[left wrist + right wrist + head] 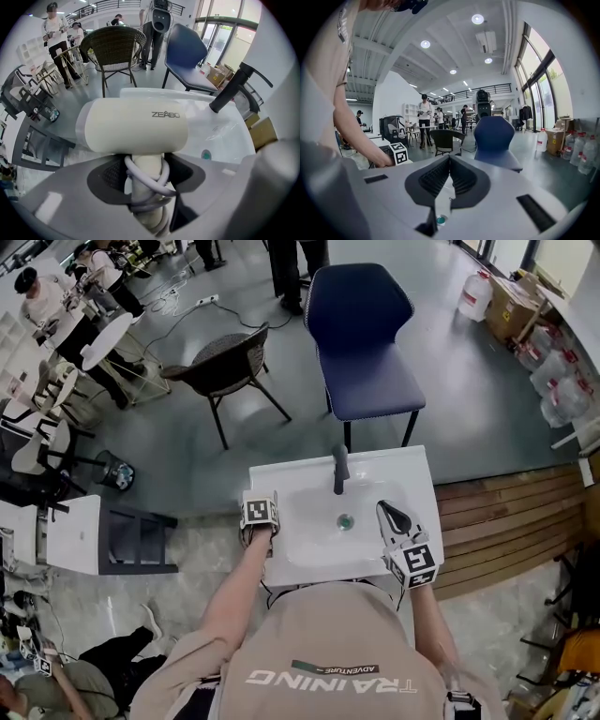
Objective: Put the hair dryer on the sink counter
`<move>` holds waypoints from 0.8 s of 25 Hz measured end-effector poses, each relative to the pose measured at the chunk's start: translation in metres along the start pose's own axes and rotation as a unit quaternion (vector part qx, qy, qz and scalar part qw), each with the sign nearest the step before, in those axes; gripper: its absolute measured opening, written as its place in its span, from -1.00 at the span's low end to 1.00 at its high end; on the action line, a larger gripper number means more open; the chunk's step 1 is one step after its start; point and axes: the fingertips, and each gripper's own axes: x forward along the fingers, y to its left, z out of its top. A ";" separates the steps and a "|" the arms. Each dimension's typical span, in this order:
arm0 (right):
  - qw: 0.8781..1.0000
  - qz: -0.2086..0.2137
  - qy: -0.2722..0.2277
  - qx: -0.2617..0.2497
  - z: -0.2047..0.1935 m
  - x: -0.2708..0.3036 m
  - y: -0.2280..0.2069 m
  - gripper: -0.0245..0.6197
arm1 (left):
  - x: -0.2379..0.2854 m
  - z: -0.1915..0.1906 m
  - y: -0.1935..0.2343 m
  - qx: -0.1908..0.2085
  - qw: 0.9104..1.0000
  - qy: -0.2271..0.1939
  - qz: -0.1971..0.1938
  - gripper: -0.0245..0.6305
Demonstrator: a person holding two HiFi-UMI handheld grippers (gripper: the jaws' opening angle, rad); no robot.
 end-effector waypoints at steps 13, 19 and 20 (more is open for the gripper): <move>1.000 0.001 0.004 -0.003 -0.003 -0.009 0.006 -0.90 | -0.016 -0.002 -0.007 -0.010 0.999 -0.040 -0.013 -0.12; 1.000 0.019 0.007 -0.008 -0.004 -0.004 0.020 -0.90 | -0.031 0.006 -0.005 -0.004 0.997 -0.071 -0.020 -0.12; 1.000 0.022 0.007 -0.009 -0.004 -0.004 0.023 -0.90 | -0.035 0.007 -0.005 -0.008 0.997 -0.076 -0.022 -0.12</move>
